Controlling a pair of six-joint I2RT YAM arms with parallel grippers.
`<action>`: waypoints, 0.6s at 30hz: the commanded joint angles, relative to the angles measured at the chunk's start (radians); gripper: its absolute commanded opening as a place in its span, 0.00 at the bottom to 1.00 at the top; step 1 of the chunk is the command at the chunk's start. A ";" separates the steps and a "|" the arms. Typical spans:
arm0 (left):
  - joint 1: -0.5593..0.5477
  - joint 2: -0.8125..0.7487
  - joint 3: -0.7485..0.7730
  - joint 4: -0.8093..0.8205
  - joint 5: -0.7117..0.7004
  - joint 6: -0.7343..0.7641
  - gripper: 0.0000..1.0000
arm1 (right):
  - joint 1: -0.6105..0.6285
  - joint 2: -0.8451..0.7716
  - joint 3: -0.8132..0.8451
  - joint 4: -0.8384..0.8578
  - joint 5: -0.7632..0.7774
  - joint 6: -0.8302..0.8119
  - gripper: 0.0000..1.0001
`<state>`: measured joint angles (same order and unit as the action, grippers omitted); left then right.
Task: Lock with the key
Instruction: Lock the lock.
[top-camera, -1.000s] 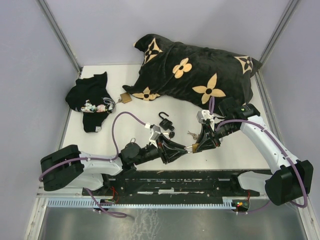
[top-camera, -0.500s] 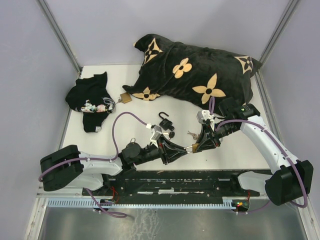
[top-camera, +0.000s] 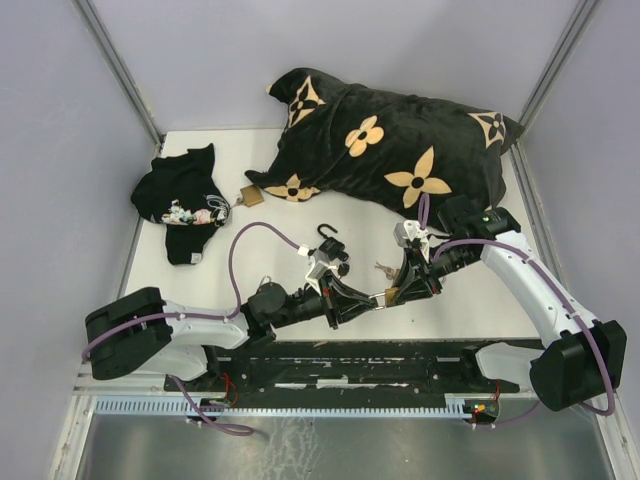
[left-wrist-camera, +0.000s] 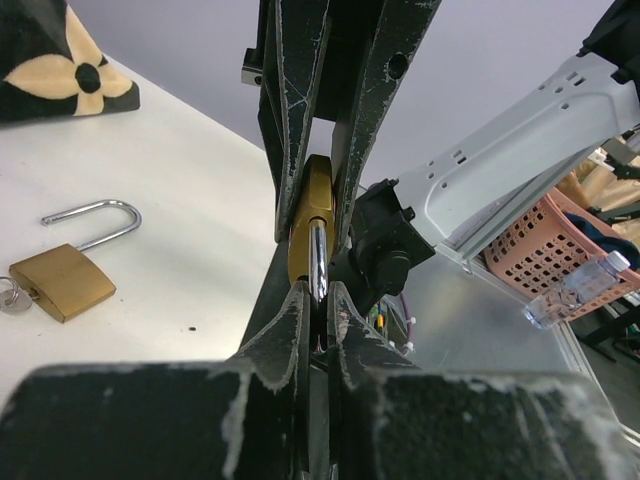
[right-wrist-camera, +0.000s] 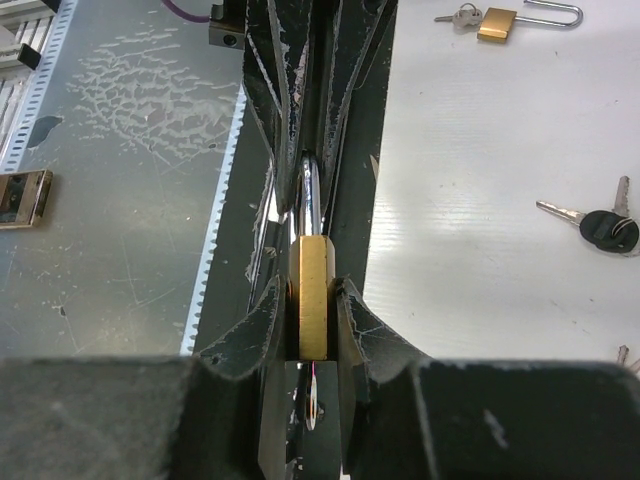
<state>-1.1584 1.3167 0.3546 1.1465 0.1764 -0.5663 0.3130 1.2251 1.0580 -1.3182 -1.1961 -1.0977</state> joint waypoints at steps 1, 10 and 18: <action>-0.005 -0.005 0.014 0.064 0.011 -0.003 0.03 | -0.002 -0.010 0.033 0.002 -0.097 0.008 0.02; -0.004 -0.110 -0.008 0.097 -0.047 0.045 0.03 | -0.002 -0.003 0.025 0.029 -0.147 0.068 0.36; -0.005 -0.183 -0.009 0.058 -0.058 0.084 0.03 | -0.004 -0.011 0.020 0.078 -0.200 0.152 0.53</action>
<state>-1.1591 1.1809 0.3317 1.1320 0.1444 -0.5335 0.3130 1.2266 1.0580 -1.2858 -1.3094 -0.9981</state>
